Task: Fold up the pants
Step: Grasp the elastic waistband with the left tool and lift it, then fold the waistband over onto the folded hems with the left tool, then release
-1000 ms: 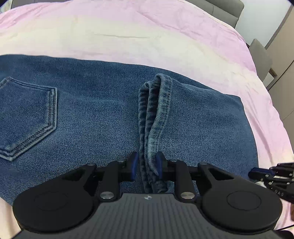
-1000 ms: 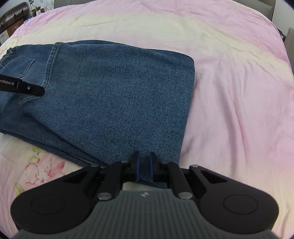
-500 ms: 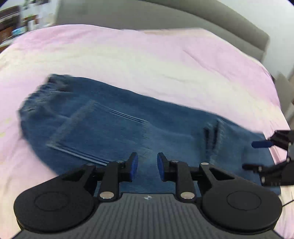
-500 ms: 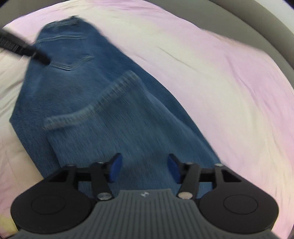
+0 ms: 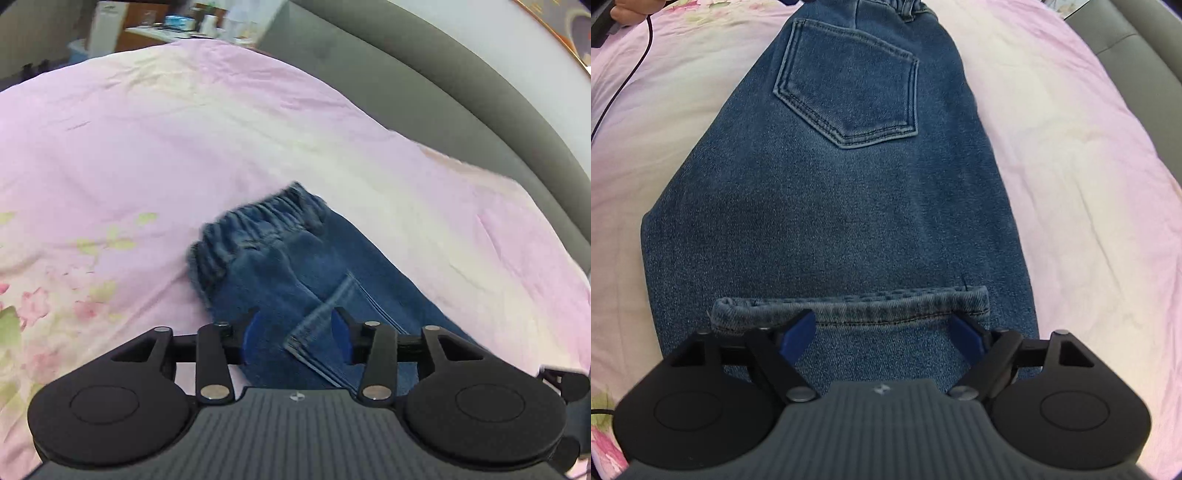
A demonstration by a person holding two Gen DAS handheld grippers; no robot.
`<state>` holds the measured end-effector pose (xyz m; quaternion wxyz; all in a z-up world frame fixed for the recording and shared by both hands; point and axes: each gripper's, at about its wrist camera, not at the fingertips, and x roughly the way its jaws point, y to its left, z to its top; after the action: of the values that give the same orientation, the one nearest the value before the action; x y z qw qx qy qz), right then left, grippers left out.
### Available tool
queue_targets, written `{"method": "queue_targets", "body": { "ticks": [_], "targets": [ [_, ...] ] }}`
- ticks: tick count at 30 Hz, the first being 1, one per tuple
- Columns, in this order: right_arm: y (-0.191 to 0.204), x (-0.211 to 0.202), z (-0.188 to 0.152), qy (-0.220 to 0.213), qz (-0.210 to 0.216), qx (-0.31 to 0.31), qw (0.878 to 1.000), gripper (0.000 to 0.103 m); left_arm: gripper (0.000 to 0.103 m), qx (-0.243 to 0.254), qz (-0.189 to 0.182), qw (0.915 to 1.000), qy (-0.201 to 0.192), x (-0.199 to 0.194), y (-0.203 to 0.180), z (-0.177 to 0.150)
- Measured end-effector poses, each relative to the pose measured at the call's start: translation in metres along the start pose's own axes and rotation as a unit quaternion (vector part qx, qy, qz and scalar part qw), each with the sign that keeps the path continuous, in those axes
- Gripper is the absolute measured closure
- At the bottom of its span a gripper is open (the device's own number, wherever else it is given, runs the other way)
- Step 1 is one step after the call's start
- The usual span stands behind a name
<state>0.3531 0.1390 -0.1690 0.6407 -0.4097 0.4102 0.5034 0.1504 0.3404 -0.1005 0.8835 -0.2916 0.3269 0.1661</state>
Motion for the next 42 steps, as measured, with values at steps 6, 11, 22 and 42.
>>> {"method": "queue_targets", "body": {
  "ticks": [6, 11, 22, 42],
  "targets": [
    [-0.010, 0.022, 0.011, 0.020, 0.034, 0.006, 0.999, 0.023, 0.033, -0.053, 0.031, 0.9981, -0.003, 0.002, 0.027, 0.006],
    [-0.016, 0.025, 0.013, 0.022, 0.043, 0.010, 0.999, 0.023, 0.028, -0.151, -0.032, 0.9866, 0.055, 0.036, 0.053, 0.007],
    [-0.016, 0.017, 0.007, 0.017, 0.049, 0.013, 0.999, 0.023, 0.045, -0.185, -0.036, 0.9815, 0.035, 0.051, 0.065, 0.007],
    [0.009, -0.091, -0.092, -0.058, -0.061, 0.242, 0.967, 0.026, 0.059, 0.107, -0.129, 0.9834, -0.069, -0.100, -0.121, 0.021]
  ]
}}
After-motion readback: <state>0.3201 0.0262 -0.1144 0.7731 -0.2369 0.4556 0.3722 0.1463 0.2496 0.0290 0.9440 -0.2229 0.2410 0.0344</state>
